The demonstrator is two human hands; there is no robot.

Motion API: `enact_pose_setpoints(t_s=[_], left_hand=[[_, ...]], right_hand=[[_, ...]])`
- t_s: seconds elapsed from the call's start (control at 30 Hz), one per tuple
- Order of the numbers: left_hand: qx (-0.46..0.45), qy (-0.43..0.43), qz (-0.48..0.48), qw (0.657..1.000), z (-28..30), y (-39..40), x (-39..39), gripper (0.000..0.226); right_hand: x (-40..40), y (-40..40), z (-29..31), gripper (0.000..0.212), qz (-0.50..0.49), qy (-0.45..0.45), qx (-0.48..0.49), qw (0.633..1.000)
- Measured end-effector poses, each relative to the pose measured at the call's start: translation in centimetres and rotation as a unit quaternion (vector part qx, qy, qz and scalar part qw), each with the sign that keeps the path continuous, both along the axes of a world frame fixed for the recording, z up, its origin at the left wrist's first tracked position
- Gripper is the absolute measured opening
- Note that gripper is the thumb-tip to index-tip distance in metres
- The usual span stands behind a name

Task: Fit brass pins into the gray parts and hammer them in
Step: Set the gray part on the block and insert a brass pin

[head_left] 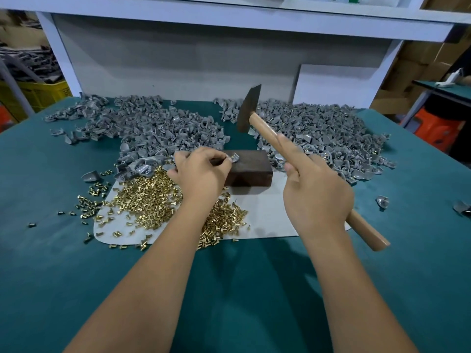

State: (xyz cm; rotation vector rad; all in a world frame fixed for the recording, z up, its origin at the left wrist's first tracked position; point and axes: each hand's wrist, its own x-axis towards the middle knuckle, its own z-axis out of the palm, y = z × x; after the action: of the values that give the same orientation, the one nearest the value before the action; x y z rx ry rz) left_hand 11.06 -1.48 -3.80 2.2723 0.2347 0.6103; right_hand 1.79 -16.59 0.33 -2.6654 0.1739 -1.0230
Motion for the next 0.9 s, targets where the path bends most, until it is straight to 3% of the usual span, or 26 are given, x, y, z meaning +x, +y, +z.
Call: enact_pose_setpoints(t_s=[0.17, 0.33, 0.47, 0.63, 0.77, 0.9], left_hand=[[-0.033, 0.013, -0.016, 0.999, 0.0, 0.1, 0.1, 0.009], [-0.029, 0.001, -0.011, 1.0, -0.1, -0.1, -0.1, 0.009], [-0.052, 0.008, -0.023, 0.998, -0.2, 0.2, -0.1, 0.009], [-0.057, 0.008, -0.011, 0.998, -0.3, -0.1, 0.1, 0.009], [-0.071, 0.011, -0.024, 0.997, -0.2, 0.0, 0.0, 0.007], [-0.069, 0.007, -0.012, 0.998, -0.2, -0.2, 0.0, 0.008]], right_hand=[[0.2, 0.1, 0.2, 0.05, 0.0, 0.085, -0.062, 0.994], [-0.2, 0.4, 0.6, 0.053, -0.012, -0.004, -0.02, 1.0], [-0.1, 0.3, 0.3, 0.055, -0.002, 0.083, -0.076, 0.994], [-0.4, 1.2, 0.4, 0.061, -0.008, 0.018, -0.055, 0.998], [-0.3, 1.0, 0.2, 0.062, -0.002, 0.088, -0.096, 0.991], [-0.7, 1.5, 0.3, 0.063, -0.01, 0.046, -0.073, 0.996]])
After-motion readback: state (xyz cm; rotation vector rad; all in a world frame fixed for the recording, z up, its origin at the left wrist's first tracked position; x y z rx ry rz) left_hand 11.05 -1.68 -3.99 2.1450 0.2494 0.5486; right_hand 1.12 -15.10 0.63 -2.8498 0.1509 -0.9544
